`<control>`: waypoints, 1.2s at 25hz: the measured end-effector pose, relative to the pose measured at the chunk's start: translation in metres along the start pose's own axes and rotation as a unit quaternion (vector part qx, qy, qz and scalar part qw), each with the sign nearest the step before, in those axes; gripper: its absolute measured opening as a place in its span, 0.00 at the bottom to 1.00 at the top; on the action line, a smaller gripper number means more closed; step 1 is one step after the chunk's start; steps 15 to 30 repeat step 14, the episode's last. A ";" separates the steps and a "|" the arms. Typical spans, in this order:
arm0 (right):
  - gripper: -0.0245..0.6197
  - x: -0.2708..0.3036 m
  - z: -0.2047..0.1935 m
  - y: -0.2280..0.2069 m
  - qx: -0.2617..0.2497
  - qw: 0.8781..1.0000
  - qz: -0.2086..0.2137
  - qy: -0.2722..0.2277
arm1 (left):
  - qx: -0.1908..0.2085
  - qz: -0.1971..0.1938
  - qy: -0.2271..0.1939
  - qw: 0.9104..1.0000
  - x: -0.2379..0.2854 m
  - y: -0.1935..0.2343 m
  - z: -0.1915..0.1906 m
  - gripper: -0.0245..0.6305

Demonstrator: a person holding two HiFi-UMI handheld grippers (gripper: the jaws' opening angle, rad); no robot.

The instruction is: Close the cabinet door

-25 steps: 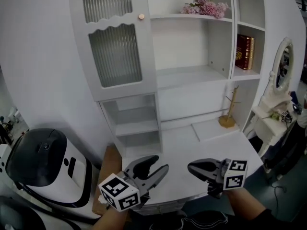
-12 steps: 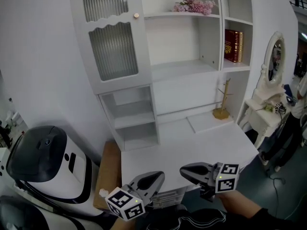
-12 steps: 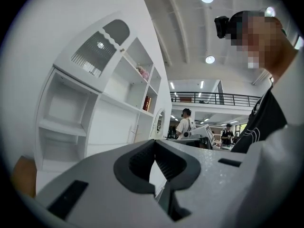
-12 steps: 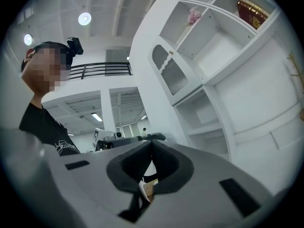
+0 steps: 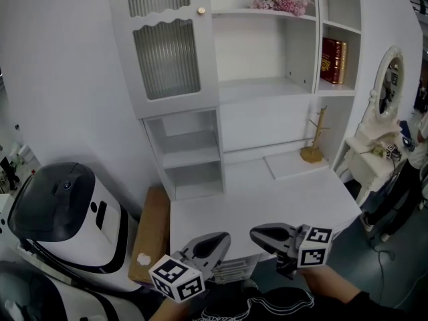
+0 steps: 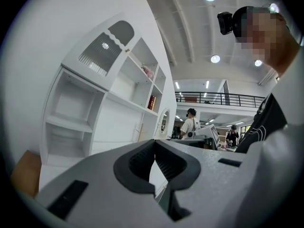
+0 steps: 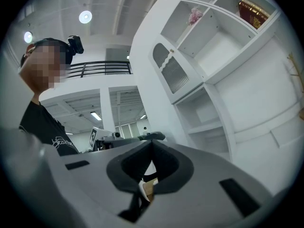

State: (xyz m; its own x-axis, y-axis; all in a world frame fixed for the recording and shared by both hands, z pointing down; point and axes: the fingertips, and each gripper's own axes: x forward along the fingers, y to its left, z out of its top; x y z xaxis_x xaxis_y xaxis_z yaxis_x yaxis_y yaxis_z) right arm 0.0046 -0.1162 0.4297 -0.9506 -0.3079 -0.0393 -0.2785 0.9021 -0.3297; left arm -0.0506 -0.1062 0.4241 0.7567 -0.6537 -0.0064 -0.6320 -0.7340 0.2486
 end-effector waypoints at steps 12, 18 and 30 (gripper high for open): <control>0.04 0.002 -0.002 -0.008 0.001 1.000 -0.008 0.007 | -0.018 -0.001 -0.006 1.000 0.006 0.007 0.001 0.04; 0.04 0.001 -0.003 -0.008 0.004 1.000 -0.009 0.007 | -0.023 -0.002 -0.008 1.000 0.006 0.006 0.000 0.04; 0.04 0.001 -0.003 -0.008 0.004 1.000 -0.009 0.007 | -0.023 -0.002 -0.008 1.000 0.006 0.006 0.000 0.04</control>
